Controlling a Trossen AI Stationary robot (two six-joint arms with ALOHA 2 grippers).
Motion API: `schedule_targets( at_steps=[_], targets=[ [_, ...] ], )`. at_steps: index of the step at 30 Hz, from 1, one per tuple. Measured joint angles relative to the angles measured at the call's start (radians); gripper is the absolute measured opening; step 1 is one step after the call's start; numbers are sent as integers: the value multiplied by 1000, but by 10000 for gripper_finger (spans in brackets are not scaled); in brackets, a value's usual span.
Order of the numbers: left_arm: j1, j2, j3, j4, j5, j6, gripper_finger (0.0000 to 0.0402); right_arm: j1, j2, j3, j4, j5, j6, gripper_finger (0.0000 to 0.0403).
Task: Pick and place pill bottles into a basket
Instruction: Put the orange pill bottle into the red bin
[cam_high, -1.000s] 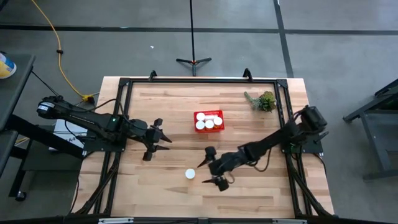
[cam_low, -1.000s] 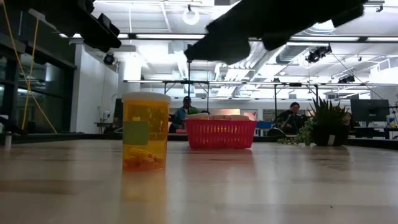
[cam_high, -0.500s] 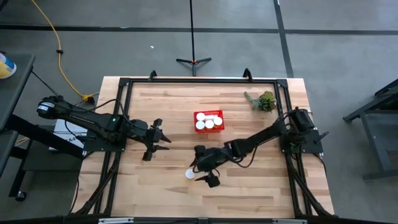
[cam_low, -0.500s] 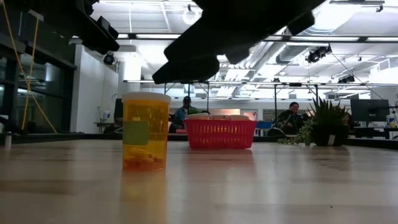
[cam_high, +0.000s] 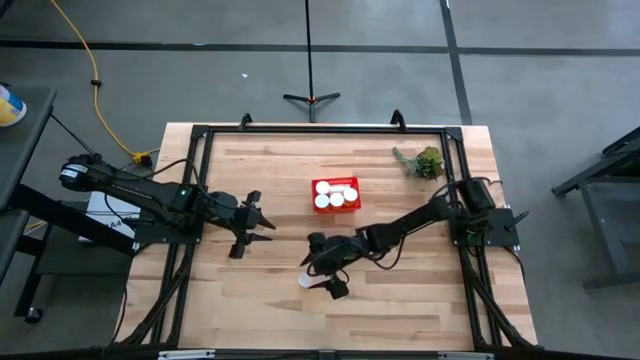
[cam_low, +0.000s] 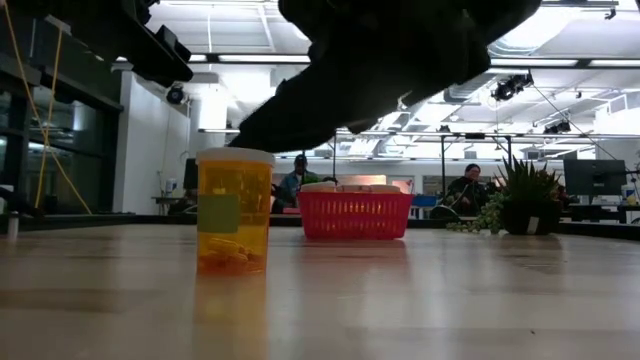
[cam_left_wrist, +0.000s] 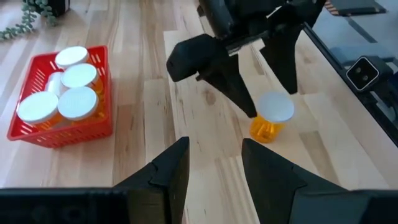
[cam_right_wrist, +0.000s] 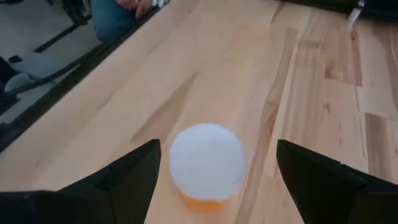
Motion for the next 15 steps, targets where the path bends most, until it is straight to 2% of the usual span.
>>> schedule_targets(
  at_steps=[15],
  targets=[
    [0,0,0,-2,0,-2,182,0,113,1,142,-64,29,312]
  ],
)
